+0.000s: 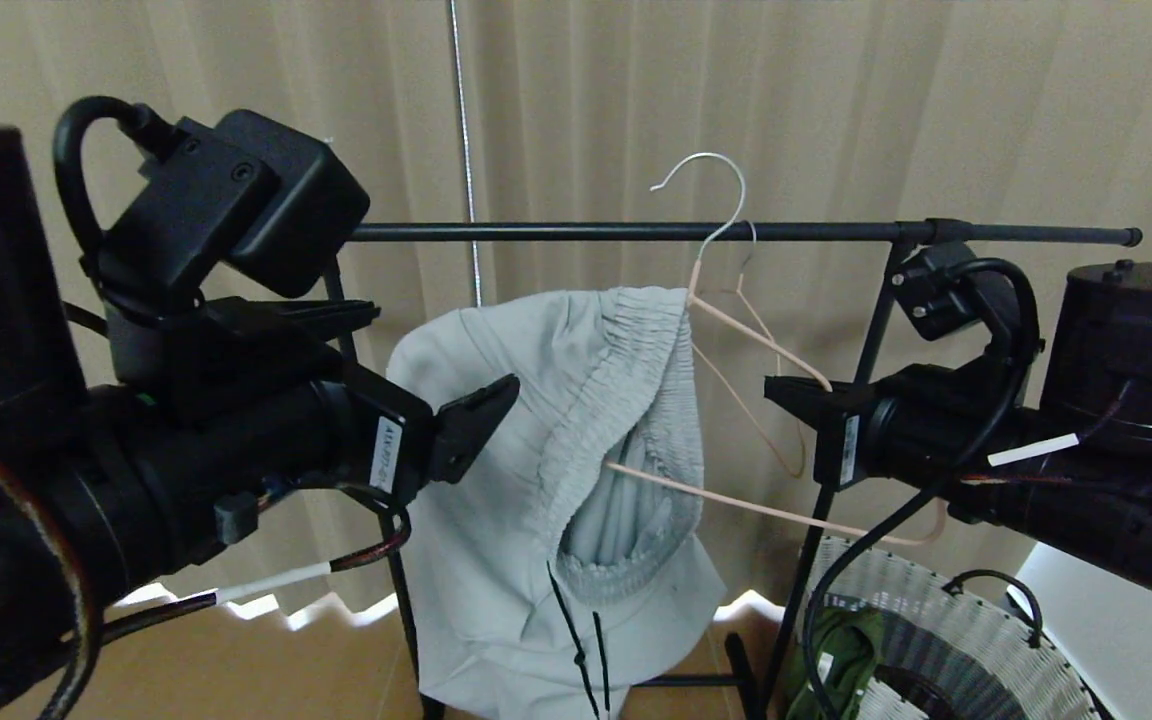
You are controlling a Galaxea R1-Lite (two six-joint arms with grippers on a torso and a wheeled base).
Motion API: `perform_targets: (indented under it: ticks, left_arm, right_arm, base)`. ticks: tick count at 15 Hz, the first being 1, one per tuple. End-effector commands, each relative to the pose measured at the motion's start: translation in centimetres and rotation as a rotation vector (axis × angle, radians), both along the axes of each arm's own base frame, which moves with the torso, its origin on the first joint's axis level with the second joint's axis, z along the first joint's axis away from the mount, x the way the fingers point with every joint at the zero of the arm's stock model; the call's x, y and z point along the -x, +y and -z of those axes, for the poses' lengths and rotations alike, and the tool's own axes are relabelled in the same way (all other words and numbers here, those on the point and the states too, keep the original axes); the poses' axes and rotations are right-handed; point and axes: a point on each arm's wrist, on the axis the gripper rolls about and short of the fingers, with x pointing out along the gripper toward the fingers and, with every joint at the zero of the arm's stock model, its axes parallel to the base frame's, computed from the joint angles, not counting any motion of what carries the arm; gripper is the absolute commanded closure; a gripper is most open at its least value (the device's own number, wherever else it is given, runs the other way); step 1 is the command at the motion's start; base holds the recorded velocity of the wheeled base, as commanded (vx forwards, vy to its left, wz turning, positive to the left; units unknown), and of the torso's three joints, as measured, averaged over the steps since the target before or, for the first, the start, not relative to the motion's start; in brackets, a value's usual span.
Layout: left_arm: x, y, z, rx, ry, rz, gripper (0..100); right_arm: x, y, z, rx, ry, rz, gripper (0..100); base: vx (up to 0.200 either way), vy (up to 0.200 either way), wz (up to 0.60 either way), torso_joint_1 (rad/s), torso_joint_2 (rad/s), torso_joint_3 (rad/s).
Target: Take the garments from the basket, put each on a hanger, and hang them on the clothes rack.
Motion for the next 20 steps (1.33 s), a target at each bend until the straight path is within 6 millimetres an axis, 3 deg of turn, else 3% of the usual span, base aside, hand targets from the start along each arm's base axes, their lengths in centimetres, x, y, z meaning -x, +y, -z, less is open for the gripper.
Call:
perform_targets:
  ticks: [1, 5, 11, 20]
  left_arm:
    - [-0.7, 1.8, -0.6, -0.066, -0.052, 0.027, 0]
    - [-1.9, 3.4, -0.8, -0.267, -0.185, 0.341, 0]
    - [-5.6, 0.9, 1.5, -0.345, -0.194, 0.362, 0]
    - [-5.8, 0.6, 2.8, -0.351, -0.181, 0.369, 0]
  right_arm:
    - [0.4, -0.3, 0.5, 0.032, -0.003, -0.007, 100]
    - [0.4, -0.1, 0.4, 0.036, -0.010, -0.070, 100]
    - [0.8, 0.4, 0.3, 0.066, -0.033, -0.144, 100]
    - [1.7, 1.9, 0.1, 0.032, -0.079, -0.237, 100]
  base:
    - [0.000, 0.000, 0.00, 0.000, 0.00, 0.000]
    - [0.000, 0.000, 0.00, 0.000, 0.00, 0.000]
    - [0.000, 0.000, 0.00, 0.000, 0.00, 0.000]
    - [0.000, 0.000, 0.00, 0.000, 0.00, 0.000]
